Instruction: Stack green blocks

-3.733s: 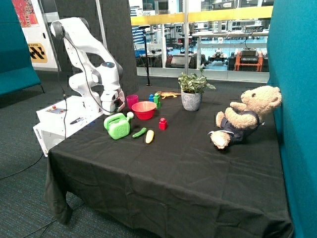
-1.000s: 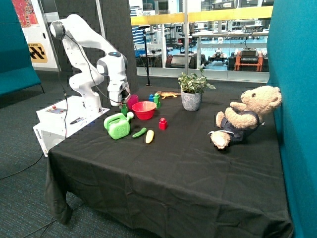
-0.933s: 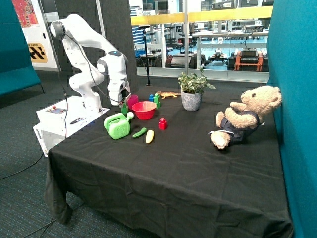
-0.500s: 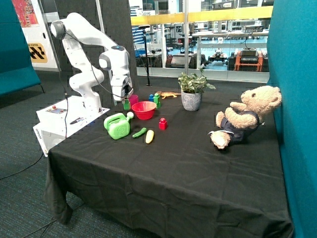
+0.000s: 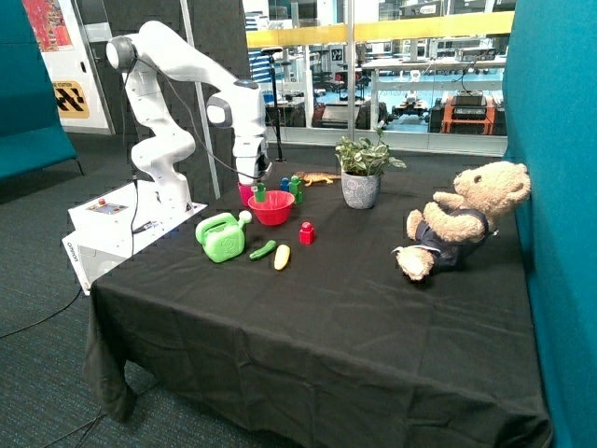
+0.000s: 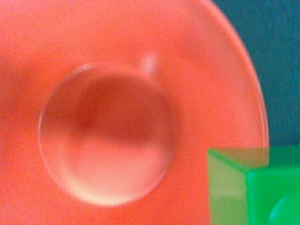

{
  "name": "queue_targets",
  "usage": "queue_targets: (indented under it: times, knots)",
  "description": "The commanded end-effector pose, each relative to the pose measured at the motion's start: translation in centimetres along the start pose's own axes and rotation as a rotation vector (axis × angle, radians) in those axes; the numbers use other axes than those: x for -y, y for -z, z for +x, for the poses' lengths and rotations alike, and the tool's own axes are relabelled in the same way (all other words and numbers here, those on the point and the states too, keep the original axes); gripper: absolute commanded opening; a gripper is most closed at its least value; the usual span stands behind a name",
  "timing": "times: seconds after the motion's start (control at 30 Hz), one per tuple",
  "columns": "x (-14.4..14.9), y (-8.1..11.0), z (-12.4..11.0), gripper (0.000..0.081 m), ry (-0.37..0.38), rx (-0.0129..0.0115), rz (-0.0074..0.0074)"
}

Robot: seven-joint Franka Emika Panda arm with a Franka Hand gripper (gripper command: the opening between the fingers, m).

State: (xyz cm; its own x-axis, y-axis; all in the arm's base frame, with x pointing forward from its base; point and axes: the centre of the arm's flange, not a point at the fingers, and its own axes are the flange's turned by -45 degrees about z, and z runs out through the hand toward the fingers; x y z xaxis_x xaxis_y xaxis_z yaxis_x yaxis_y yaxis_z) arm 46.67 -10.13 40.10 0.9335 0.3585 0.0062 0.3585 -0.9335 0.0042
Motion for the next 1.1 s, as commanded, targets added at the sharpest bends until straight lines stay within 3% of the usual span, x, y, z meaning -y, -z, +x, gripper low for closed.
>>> queue_targets:
  times: [0.0,0.27,0.5,0.53,1.07]
  knots:
    - [-0.6,0.9,4.3,0.0,0.061,0.006,0.0044]
    - [-0.3,3.0,6.0,0.0,0.054,0.006,0.0044]
    - [1.6,4.3,7.0,0.0,0.057,0.006,0.0044]
    - [2.1,4.4,7.1,0.0,0.106,0.0059,0.0045]
    - [7.2,3.0,7.9,0.0,0.159,0.0058,0.0047]
